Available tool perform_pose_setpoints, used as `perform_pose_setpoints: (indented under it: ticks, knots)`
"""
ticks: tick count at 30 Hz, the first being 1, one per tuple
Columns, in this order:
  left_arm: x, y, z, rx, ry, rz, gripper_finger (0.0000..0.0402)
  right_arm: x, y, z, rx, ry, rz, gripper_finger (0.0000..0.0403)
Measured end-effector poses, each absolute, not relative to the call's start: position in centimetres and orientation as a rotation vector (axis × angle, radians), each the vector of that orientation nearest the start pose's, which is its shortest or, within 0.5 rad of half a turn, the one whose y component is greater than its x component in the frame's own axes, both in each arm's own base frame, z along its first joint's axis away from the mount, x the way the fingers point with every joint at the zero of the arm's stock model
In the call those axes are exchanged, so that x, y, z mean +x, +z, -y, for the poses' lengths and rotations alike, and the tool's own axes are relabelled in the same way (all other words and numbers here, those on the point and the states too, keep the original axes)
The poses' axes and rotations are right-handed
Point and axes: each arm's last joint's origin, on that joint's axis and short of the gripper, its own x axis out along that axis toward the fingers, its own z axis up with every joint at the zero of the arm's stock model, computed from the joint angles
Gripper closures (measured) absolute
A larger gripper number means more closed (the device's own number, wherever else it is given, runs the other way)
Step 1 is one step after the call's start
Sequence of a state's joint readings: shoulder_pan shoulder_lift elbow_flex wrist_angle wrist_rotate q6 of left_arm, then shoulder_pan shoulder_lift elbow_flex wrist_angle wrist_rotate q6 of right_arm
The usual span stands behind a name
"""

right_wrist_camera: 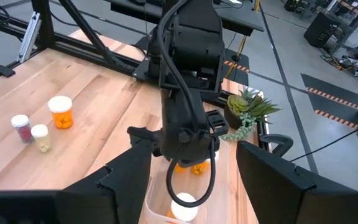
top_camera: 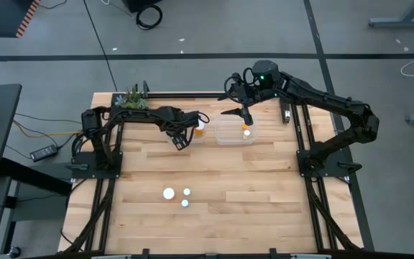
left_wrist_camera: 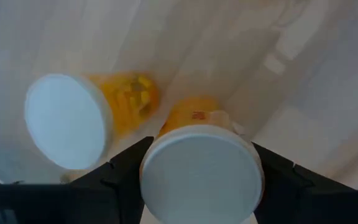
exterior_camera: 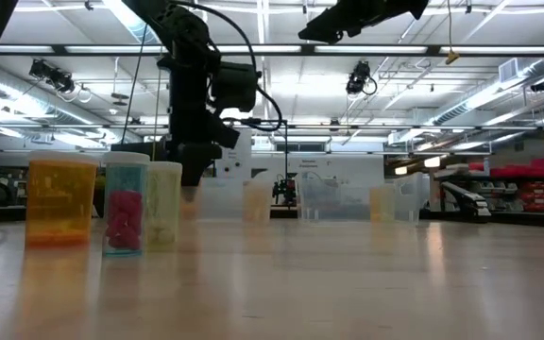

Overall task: Pick and place medicine bottles into bin by pill shape (circle, oval)
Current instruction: Put the large orange pill bottle into the left transparent bin

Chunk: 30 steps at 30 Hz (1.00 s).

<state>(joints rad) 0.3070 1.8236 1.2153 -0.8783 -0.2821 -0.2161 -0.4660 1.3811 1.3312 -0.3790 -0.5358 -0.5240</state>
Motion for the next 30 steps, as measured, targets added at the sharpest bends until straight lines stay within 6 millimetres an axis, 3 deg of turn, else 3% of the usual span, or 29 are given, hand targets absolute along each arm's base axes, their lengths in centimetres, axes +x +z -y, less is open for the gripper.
perform_pose_setpoints:
  ticks: [10,30]
  knots:
    - [30.92,17.01,-10.97,-0.218,0.639,-1.448,0.0179,27.67,37.22,12.26,-0.313,0.164,-0.344,0.0158]
    - [30.89,16.99,-10.96,-0.229,0.648,-1.446,0.0121,27.68,37.22,12.27,-0.312,0.164,-0.343,0.0158]
